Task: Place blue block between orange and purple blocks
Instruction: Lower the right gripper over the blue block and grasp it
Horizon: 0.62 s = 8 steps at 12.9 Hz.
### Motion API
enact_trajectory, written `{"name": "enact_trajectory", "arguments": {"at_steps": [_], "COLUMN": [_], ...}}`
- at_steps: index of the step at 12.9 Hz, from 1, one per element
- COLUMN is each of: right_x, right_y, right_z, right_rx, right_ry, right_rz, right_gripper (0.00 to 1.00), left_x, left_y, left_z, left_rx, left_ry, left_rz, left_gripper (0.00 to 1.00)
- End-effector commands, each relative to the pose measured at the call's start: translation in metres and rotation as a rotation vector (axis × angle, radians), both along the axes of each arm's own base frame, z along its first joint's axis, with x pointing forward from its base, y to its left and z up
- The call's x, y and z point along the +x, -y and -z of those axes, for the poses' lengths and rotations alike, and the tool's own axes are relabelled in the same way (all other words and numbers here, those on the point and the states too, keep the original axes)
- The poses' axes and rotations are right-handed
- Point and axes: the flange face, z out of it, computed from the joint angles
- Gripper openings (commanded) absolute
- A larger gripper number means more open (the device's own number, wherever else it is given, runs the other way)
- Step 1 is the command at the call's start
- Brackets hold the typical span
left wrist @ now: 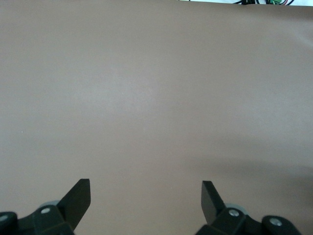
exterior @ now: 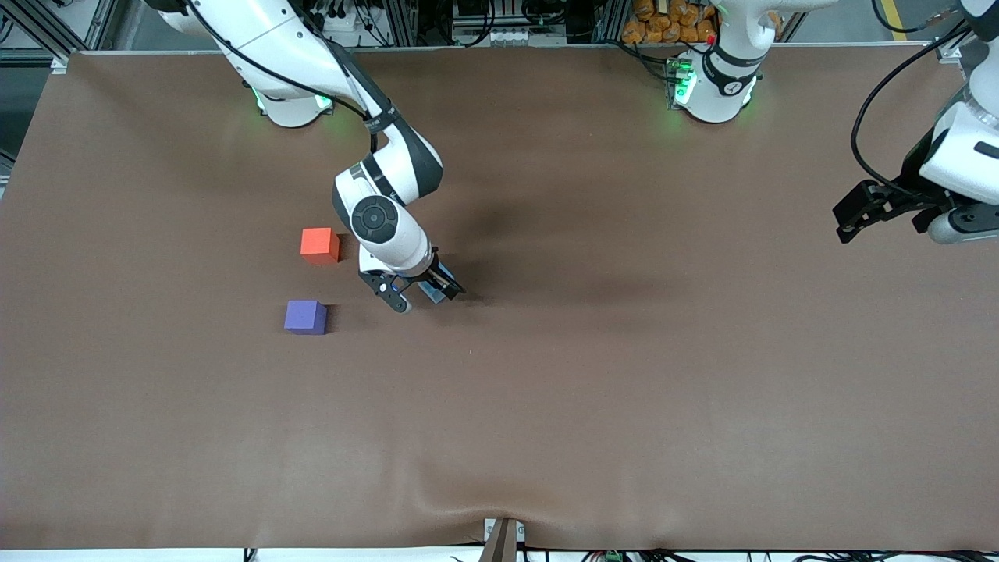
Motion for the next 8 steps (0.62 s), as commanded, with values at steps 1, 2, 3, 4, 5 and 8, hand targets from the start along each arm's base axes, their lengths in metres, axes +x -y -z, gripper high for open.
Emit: {"name": "enact_trajectory", "arguments": {"at_steps": [1,2,3,4,5,8], "right_x": [0.002,0.004,0.006,0.011,0.017,0.027], "right_y": [-0.005,-0.003,0.003,0.012,0.026,0.083], "right_z": [-0.005,-0.011,-0.024,-0.047,-0.070,-0.134], "right_rx": [-0.007,-0.005,-0.012,-0.027,-0.045,-0.054], "right_ry": [0.017,0.020,0.010,-0.017,-0.065,-0.167], "right_rz": [0.014,0.013,0.008,-0.016,-0.063,-0.227], "right_gripper": [0.24,0.08,0.00,0.00,0.00,0.00], "left_x": [-0.006,-0.005,-0.004,-0.003,0.000,0.008], "left_y": [-0.006,-0.006,-0.007,-0.006,-0.005,-0.005], "left_z": [-0.004,-0.003,-0.003,-0.002,0.001,0.008], "left_rx": [-0.007,-0.005,-0.006,-0.007,-0.008,-0.011], "left_ry": [-0.013,-0.014,-0.013,-0.011,-0.008,0.004], "left_rz": [0.016,0.016,0.013,0.014,0.016,0.019], "left_gripper": [1.00,1.00,1.00,1.00,1.00,1.00]}}
